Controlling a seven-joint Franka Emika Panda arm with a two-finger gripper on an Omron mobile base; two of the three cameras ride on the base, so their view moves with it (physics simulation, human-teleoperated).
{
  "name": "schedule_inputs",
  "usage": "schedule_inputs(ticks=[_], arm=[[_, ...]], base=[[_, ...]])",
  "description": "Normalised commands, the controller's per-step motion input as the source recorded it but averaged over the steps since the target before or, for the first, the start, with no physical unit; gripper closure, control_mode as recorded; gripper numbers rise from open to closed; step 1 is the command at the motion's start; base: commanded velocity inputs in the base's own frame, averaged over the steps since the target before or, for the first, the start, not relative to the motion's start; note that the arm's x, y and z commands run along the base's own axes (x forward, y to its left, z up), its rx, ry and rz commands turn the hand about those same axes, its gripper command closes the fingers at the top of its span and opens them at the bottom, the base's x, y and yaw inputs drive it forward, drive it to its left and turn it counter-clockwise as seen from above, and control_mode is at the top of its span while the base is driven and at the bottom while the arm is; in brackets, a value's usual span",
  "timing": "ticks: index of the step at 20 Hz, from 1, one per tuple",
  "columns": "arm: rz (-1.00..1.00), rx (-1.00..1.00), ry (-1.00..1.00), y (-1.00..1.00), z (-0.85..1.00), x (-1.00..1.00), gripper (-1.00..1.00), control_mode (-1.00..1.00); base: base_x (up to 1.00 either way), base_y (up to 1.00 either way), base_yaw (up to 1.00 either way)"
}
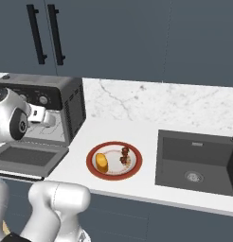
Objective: Pick up the kebab skewer and baguette bread, and place them inside the toaster oven. Close the toaster oven door and start by setting the timer.
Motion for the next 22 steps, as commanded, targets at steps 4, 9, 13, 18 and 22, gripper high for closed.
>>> schedule_inputs(ticks=[4,9,13,18,22], arm=[[-0.08,0.05,-0.23,1.0,-0.19,0.52,-1.0,-1.0],[-0.12,0.02,-0.27,0.97,-0.17,0.66,-1.0,-1.0],[-0.05,0.01,-0.19,0.76,-0.06,0.84,-1.0,-1.0],[0.0,0.02,-0.07,0.17,0.0,0.58,-1.0,-1.0],[0.0,0.0,0.0,0.25,-0.16,0.25,-1.0,-1.0]], base=[[0.0,0.0,0.0],[0.0,0.0,0.0],[0.0,0.0,0.0],[0.0,0.0,0.0],[0.0,0.0,0.0]])
